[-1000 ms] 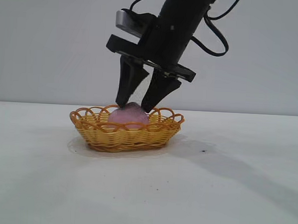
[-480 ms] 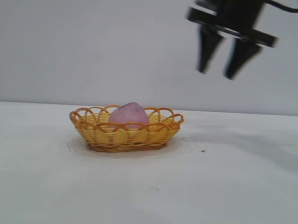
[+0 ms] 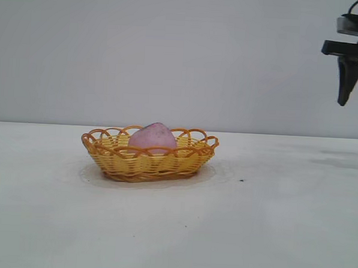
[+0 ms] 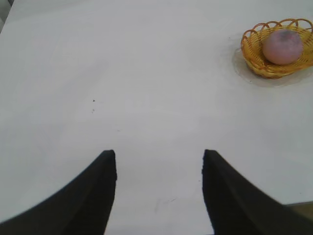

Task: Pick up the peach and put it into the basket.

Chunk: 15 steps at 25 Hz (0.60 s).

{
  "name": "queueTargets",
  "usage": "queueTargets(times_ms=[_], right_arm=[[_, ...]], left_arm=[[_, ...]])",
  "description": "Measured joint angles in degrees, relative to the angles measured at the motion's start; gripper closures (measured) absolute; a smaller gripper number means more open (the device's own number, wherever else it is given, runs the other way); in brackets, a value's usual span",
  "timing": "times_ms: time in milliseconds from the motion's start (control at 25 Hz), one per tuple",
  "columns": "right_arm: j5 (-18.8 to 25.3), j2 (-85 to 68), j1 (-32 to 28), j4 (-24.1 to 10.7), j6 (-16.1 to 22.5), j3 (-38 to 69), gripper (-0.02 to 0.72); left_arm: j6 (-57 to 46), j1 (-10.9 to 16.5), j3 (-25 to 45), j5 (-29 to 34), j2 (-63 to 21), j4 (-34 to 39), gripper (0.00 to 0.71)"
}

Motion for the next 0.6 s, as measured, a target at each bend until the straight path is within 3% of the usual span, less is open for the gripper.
queueTargets(times_ms=[160,320,480,600], right_arm=[[-0.88,-6.30,-0.22,1.63,-0.12,3.83,0.308],[-6.63,-18.86,-0.22,3.23,-1.70,16.53,0.308],[-13.31,-33.67,-0.22,2.25,-4.39,33.50,0.308],[-14.92,-44.99,-0.22,0.43,-5.15,44.54,0.308]], left_arm=[[0.00,0.00,0.00,0.00,0.00,0.00,0.326],[0.00,0.00,0.00,0.00,0.00,0.00,0.326],[0.00,0.00,0.00,0.00,0.00,0.00,0.326],[-0.11,0.00,0.00,0.00,0.00,0.00,0.326]])
